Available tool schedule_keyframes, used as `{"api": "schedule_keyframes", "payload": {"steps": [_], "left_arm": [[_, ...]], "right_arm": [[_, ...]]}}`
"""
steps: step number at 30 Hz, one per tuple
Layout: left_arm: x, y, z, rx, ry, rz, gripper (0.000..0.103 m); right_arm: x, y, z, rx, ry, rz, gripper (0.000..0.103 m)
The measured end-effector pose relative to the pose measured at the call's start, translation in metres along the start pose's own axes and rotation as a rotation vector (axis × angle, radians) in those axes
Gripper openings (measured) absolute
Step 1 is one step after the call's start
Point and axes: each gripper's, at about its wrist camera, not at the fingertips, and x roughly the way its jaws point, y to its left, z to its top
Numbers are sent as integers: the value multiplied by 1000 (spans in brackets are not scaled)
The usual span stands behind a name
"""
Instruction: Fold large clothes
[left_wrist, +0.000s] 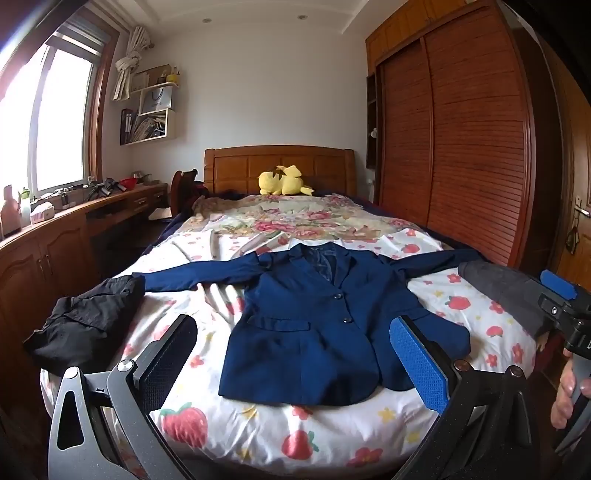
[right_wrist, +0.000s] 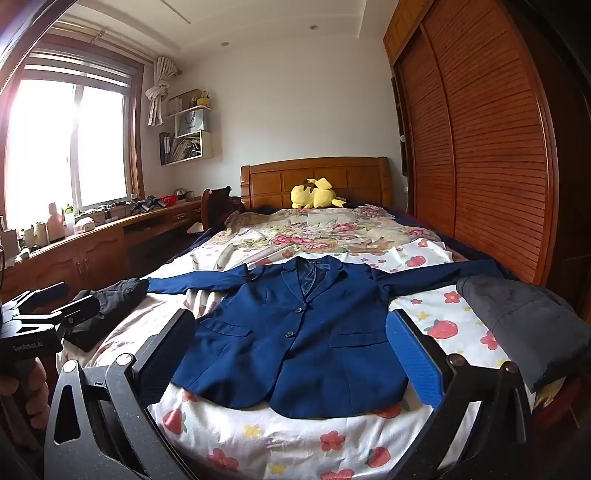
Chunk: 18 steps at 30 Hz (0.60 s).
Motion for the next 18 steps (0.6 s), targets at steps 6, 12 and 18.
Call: {"api": "schedule_keyframes", "payload": {"steps": [6,12,18], "left_arm": [[0,-2,-1,10,0,7,103],[-3,-5,2,12,-4,10,103],[-6,-2,1,18,-16,2,103]], "right_arm": [[-2,0,0,-5,0,0,103],[-1,-1,0,0,5,-4,103],[-3,0,1,-1,5,-3,103]]}}
